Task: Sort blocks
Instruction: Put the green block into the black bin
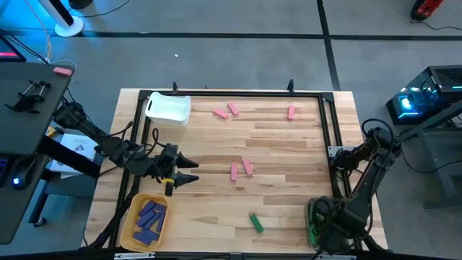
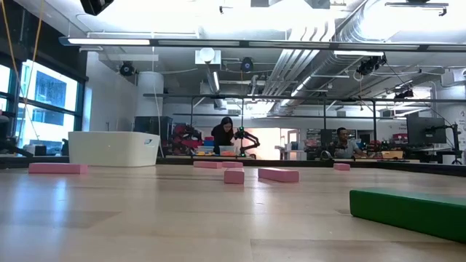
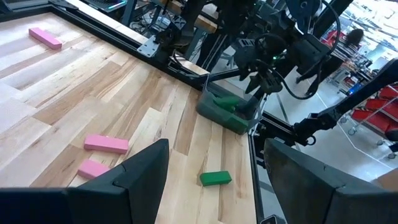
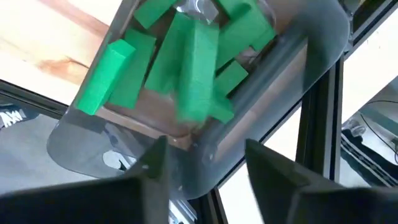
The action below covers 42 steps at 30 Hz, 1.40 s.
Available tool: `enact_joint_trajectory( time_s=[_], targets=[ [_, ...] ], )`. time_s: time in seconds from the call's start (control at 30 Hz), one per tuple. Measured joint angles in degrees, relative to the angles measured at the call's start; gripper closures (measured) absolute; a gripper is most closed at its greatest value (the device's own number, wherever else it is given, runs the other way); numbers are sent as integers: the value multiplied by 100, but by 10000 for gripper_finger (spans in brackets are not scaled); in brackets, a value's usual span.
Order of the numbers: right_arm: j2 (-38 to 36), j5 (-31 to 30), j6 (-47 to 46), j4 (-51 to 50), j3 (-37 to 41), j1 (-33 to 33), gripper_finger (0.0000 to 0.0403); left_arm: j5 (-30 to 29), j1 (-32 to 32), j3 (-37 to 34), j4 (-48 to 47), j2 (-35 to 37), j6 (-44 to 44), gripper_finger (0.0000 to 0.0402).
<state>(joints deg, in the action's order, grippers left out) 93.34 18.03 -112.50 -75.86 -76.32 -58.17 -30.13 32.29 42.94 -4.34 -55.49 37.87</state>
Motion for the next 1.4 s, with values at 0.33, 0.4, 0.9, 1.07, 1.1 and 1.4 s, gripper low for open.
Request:
enact_joint_trajectory(
  time_s=[0.33, 0.4, 0.9, 1.07, 1.1, 1.4],
  targets=[
    [63, -1467, -161, 3331, 21, 34, 169, 120, -2, 0, -2, -1, 2, 154],
    [292, -2219, -159, 4459, 23, 151, 171, 162, -2, 0, -4, -1, 0, 154],
    [2221, -2199, 1461, 2378, -2017, 2059, 179, 281, -2, -2, -12, 1, -100, 154],
    [2711, -1822, 1771, 1921, -2417, 2329, 179, 435, -2, -2, -15, -1, -170, 154],
    [2808, -1769, 1818, 1988, -2423, 2365, 179, 435, -2, -2, -15, -1, -196, 154],
    [3409, -1539, 1853, 1963, -2412, 2523, 179, 435, -2, -2, -14, -1, -327, 154]
  ],
)
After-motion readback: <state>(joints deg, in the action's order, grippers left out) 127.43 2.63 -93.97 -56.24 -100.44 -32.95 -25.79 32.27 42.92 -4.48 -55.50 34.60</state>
